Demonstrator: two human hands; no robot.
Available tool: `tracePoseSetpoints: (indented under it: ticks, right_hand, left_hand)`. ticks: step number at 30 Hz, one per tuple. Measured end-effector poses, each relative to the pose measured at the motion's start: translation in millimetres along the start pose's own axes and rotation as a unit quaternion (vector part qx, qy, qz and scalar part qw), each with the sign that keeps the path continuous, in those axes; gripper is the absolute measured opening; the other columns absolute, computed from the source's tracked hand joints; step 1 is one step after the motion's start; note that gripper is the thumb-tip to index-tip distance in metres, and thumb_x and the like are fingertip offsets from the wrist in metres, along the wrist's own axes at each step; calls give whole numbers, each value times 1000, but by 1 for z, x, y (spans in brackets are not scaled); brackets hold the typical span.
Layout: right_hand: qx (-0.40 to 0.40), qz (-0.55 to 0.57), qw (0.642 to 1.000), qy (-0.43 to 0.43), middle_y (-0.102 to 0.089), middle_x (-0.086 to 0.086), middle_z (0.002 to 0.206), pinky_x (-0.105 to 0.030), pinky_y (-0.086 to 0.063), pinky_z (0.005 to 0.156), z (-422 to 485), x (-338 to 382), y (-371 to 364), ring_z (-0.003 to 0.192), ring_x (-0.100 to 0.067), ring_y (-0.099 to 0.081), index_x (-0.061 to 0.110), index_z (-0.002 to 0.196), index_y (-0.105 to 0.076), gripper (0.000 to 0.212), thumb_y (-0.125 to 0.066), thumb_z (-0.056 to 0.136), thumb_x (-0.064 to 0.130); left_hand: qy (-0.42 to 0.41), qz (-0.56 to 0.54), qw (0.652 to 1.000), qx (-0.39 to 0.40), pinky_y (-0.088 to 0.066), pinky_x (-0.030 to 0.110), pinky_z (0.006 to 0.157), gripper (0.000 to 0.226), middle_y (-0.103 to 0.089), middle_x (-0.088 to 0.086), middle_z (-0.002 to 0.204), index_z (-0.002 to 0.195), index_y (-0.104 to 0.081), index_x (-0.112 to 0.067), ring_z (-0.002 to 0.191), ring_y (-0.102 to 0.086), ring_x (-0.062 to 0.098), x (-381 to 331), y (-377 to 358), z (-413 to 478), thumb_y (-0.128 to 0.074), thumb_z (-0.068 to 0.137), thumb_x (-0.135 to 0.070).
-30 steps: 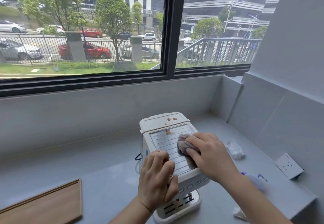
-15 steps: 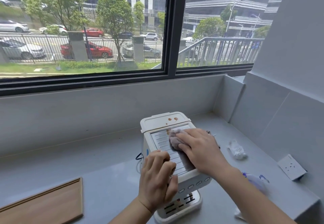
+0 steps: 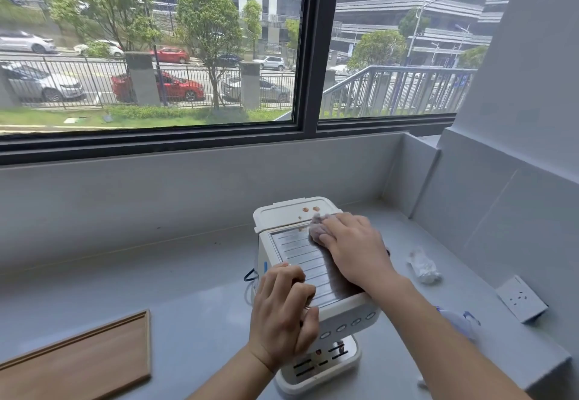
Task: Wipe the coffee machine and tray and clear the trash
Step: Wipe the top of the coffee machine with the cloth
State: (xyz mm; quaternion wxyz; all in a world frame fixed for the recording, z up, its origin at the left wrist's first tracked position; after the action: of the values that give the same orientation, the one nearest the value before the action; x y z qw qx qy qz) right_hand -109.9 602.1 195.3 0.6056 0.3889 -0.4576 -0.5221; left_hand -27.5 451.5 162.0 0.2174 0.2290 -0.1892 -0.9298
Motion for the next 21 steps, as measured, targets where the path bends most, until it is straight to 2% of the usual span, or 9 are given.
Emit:
tracePoseSetpoints:
  ticks: [3, 7, 10, 13, 15, 18, 20, 21]
  right_hand:
    - [8, 0, 1000, 18, -47, 11, 141, -42, -34, 104, 12, 18, -7, 127, -24, -41, 36, 133, -49, 37, -40, 99, 47]
    - [-9, 75, 990, 122, -56, 17, 131, -34, -35, 105, -18, 24, -4, 121, -15, -48, 42, 125, -58, 35, -44, 94, 51]
    - [0, 57, 995, 76, -54, 17, 132, -35, -36, 103, 0, 6, -2, 124, -16, -44, 41, 124, -57, 33, -44, 95, 52]
    - [29, 28, 999, 27, -45, 13, 144, -41, -31, 106, 23, 19, -11, 131, -23, -37, 41, 132, -50, 36, -40, 99, 49]
    - [36, 41, 996, 67, -44, 11, 146, -43, -26, 110, 23, 41, -15, 132, -24, -37, 45, 134, -49, 36, -39, 99, 49]
    - [49, 62, 984, 160, -48, 17, 141, -40, -30, 110, 0, 46, -12, 131, -17, -42, 51, 132, -47, 39, -35, 96, 56]
    - [40, 59, 986, 150, -47, 24, 141, -36, -32, 108, -5, 22, -5, 131, -12, -41, 53, 132, -44, 40, -31, 95, 61]
    - [38, 67, 991, 112, -46, 26, 141, -35, -34, 107, -3, 6, -2, 131, -12, -39, 54, 132, -45, 39, -33, 95, 61]
  left_hand:
    - [-5, -3, 1000, 1, -43, 42, 93, 12, -54, 9, 100, 90, -54, -13, 93, -50, 32, -2, 2, -1, -52, 81, -20]
    - [-7, -7, 1000, 2, -43, 43, 95, 11, -54, 9, 100, 90, -53, -13, 94, -50, 31, -3, 0, -1, -51, 82, -20]
    - [1, -6, 1000, -2, -43, 43, 95, 11, -53, 7, 101, 89, -54, -13, 94, -49, 30, -1, 1, 0, -52, 81, -19]
    - [5, -1, 1000, -5, -43, 43, 95, 12, -53, 7, 102, 91, -54, -13, 94, -50, 30, -1, 1, -2, -53, 81, -19]
    - [-2, -3, 1000, -6, -43, 43, 95, 12, -53, 7, 103, 93, -55, -13, 95, -50, 31, -1, 1, -3, -52, 83, -20]
    - [-4, -4, 1000, -5, -43, 42, 96, 14, -54, 8, 105, 93, -56, -12, 97, -50, 32, -1, 1, -4, -49, 87, -23]
    - [-1, -4, 1000, -4, -43, 44, 96, 11, -54, 7, 103, 91, -55, -13, 94, -50, 31, -1, -1, -3, -52, 83, -20]
    - [1, -3, 1000, -4, -44, 44, 95, 11, -54, 7, 102, 90, -55, -13, 93, -50, 30, -1, -1, -3, -54, 80, -18]
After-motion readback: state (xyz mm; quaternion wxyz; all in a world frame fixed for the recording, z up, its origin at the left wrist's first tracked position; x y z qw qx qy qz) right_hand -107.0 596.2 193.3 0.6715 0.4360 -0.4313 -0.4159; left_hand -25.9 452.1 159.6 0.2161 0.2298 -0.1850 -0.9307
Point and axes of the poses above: each hand's wrist, its own z-axis towards the middle knuckle, its own y-axis out of the back of the hand, x = y × z, the point moved 9 cm from there along z, towards the middle knuckle
